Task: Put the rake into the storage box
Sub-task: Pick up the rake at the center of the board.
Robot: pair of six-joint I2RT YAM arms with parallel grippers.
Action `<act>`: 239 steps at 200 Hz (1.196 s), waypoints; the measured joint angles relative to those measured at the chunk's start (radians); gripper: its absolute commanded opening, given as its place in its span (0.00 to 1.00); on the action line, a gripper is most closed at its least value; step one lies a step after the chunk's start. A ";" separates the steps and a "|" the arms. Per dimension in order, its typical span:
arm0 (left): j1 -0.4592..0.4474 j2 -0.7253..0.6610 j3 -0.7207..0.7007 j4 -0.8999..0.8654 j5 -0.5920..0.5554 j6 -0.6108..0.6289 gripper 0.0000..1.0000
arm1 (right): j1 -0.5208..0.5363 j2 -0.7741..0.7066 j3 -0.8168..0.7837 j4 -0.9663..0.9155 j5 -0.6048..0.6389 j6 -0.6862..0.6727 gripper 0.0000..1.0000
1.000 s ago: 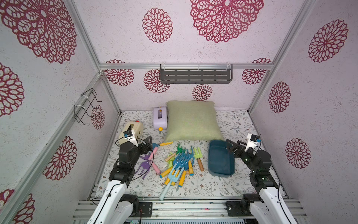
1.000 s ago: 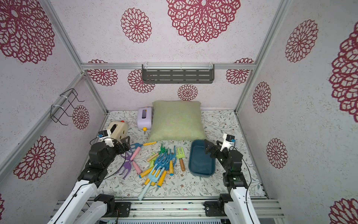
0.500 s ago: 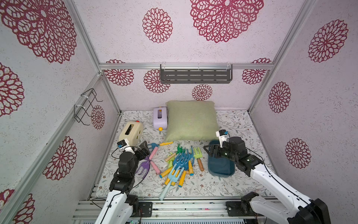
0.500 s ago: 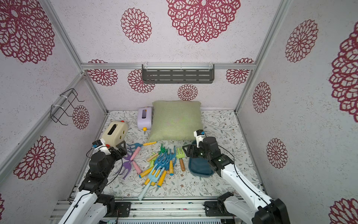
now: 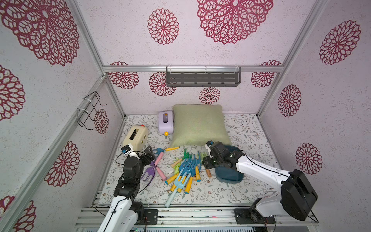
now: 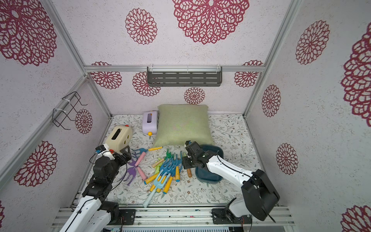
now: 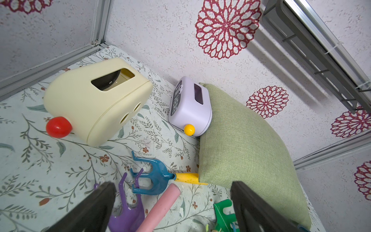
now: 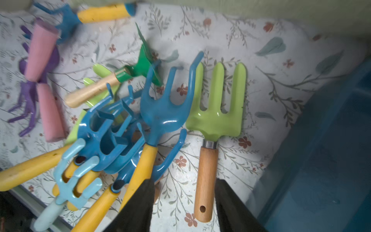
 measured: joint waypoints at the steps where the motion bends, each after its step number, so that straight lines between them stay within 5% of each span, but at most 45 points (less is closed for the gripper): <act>1: 0.000 0.000 0.000 0.000 0.000 0.000 0.97 | 0.000 0.003 0.000 -0.001 0.001 0.000 0.55; 107: 0.000 0.026 0.000 0.003 0.001 0.000 0.97 | 0.039 0.256 0.058 -0.072 0.144 0.002 0.45; 153: 0.000 0.026 0.000 0.004 0.001 0.000 0.97 | 0.060 0.296 0.101 -0.052 0.179 0.010 0.19; 199: 0.000 0.029 0.000 0.004 0.005 0.000 0.97 | 0.078 0.256 0.102 -0.085 0.251 0.021 0.13; 239: 0.000 0.066 0.004 0.005 0.039 0.000 0.98 | 0.079 0.027 0.083 -0.087 0.288 0.046 0.12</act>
